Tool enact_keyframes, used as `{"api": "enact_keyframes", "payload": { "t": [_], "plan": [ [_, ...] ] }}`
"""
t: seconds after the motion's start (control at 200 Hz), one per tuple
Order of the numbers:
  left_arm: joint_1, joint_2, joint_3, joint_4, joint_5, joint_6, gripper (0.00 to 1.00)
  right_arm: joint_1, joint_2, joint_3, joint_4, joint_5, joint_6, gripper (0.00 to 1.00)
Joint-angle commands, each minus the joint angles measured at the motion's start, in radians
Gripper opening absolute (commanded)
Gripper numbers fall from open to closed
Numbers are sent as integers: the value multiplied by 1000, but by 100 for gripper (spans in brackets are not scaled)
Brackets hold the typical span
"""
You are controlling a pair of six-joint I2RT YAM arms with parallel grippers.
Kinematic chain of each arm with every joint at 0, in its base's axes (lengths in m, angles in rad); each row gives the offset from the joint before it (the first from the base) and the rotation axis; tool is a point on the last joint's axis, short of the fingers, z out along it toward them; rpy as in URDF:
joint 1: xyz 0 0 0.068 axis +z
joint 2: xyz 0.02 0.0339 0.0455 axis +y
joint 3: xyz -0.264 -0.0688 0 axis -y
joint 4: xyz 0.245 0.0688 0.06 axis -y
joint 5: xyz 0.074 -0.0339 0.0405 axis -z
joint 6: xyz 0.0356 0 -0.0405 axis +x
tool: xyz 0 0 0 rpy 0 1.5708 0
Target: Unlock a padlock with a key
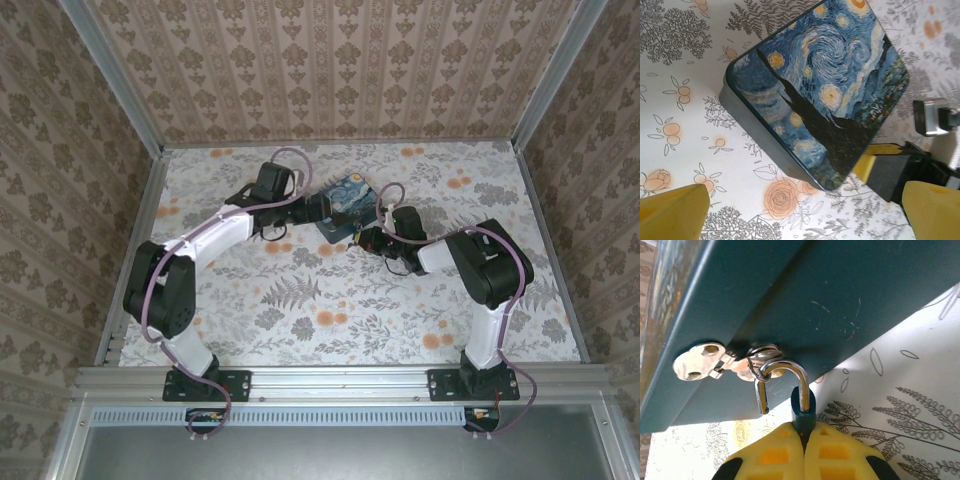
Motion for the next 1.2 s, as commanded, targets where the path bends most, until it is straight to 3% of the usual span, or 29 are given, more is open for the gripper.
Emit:
{"api": "enact_keyframes", "payload": {
  "t": [0.0, 0.46, 0.845, 1.195],
  "plan": [
    [-28, 52, 78, -118, -149, 104, 100, -13, 17, -22, 70, -20, 61, 0],
    [-133, 254, 303, -244, -425, 229, 100, -34, 25, -58, 107, -19, 89, 0],
    [-183, 332, 336, -291, -538, 296, 100, -52, 29, -65, 141, -28, 115, 0],
    [-196, 345, 296, -287, -558, 309, 100, -79, 47, -38, 192, -24, 181, 0]
  ]
}}
